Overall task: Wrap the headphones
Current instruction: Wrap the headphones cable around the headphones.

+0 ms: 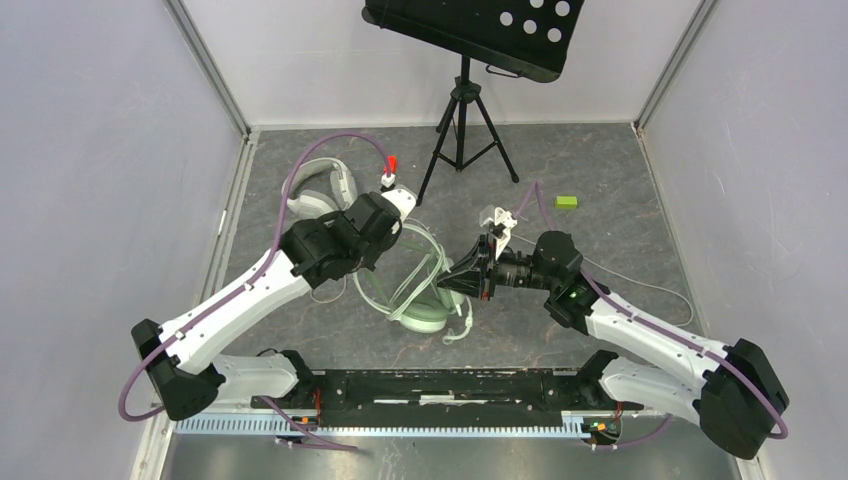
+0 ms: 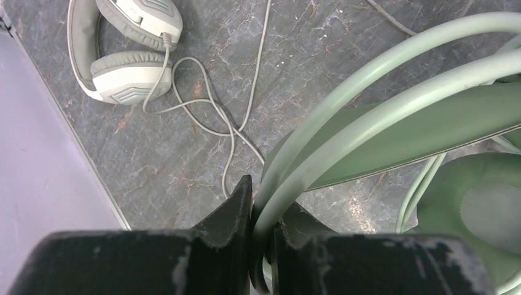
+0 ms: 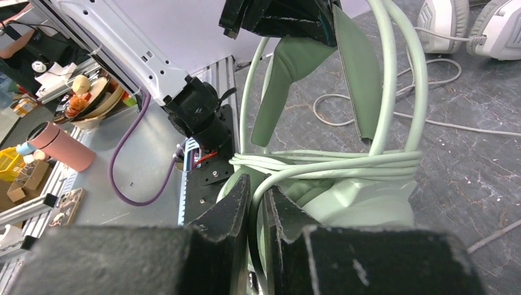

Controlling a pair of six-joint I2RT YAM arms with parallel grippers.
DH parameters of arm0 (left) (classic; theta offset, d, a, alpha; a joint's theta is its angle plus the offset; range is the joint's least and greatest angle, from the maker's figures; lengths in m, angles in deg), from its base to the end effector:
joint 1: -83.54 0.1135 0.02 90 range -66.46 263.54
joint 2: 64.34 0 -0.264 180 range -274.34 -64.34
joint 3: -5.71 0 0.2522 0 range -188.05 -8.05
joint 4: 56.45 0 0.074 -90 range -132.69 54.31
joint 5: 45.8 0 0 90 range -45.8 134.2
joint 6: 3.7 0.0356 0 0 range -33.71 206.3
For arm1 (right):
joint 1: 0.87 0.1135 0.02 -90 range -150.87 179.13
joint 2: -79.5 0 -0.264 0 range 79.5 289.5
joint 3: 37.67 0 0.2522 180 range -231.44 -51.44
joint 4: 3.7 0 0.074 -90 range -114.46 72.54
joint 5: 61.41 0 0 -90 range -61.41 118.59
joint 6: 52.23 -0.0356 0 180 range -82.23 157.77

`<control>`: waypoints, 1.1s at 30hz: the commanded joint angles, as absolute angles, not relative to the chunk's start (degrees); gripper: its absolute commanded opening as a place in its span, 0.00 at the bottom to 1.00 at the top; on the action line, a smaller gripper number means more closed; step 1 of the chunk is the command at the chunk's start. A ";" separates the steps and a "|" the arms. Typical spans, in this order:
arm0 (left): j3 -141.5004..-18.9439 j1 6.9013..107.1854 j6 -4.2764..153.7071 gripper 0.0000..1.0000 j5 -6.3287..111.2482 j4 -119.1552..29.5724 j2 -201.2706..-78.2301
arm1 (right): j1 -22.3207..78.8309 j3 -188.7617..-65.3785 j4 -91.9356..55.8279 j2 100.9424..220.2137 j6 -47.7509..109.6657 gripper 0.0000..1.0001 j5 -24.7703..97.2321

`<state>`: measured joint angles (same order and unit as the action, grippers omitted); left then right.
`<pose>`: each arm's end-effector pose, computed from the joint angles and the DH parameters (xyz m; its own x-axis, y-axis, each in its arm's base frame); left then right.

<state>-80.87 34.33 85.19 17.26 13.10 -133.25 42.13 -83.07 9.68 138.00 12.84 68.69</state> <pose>0.1628 -0.1640 0.3532 -0.5234 0.5801 -0.6241 0.4822 0.8055 0.3444 0.1518 0.1729 0.2819 -0.4152 0.0537 -0.9081 -0.9018 0.1075 0.4187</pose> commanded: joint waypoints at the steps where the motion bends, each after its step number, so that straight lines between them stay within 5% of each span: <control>1: -84.55 34.68 77.68 0.02 12.78 10.22 -133.35 | 42.80 -82.93 16.86 138.21 10.26 0.16 72.01; 33: -76.90 34.69 63.07 0.02 12.88 -5.70 -122.90 | 46.76 -87.35 15.05 141.57 14.08 0.14 59.46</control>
